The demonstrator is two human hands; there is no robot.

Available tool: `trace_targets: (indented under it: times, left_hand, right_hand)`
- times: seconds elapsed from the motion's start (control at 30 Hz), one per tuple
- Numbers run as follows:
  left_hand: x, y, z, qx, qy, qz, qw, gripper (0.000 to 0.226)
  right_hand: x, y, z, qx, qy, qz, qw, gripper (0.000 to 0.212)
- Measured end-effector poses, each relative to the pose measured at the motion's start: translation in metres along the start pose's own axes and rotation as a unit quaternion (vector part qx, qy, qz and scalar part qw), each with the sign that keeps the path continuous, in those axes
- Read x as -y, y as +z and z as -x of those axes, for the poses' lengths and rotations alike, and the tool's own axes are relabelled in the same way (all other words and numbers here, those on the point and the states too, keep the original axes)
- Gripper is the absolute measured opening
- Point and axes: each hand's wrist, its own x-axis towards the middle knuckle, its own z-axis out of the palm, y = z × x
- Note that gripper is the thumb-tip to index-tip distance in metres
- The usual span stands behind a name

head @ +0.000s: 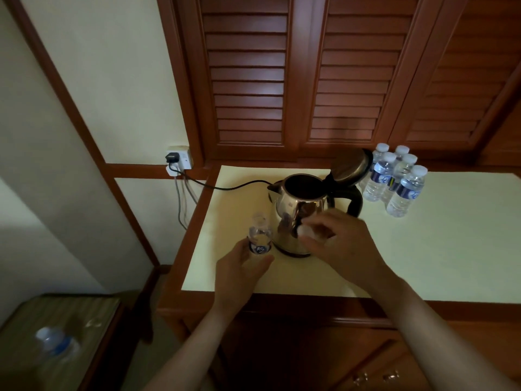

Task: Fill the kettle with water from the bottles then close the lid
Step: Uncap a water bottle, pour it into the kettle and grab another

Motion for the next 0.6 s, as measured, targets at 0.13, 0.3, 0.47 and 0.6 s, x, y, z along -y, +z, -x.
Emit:
trace_targets:
  times: [0.13,0.3,0.47,0.6]
  left_hand:
    - [-0.001,0.0,0.0,0.006,-0.009,0.007,1.0,0.048]
    - [-0.002,0.0,-0.001,0.01,-0.017,0.001,1.0,0.044]
    - [-0.006,0.0,-0.002,0.023,-0.036,0.01,0.999,0.038]
    - [-0.005,0.001,-0.002,0.039,-0.042,0.003,0.998,0.032]
  right_hand:
    - [0.03,0.012,-0.043,0.081,-0.048,0.013,0.995,0.031]
    - [0.038,0.028,-0.073,0.172,-0.064,0.031,0.982,0.035]
    - [0.04,0.019,-0.092,0.27,-0.108,0.083,0.953,0.033]
    - [0.045,0.02,-0.1,0.327,-0.116,0.138,0.928,0.035]
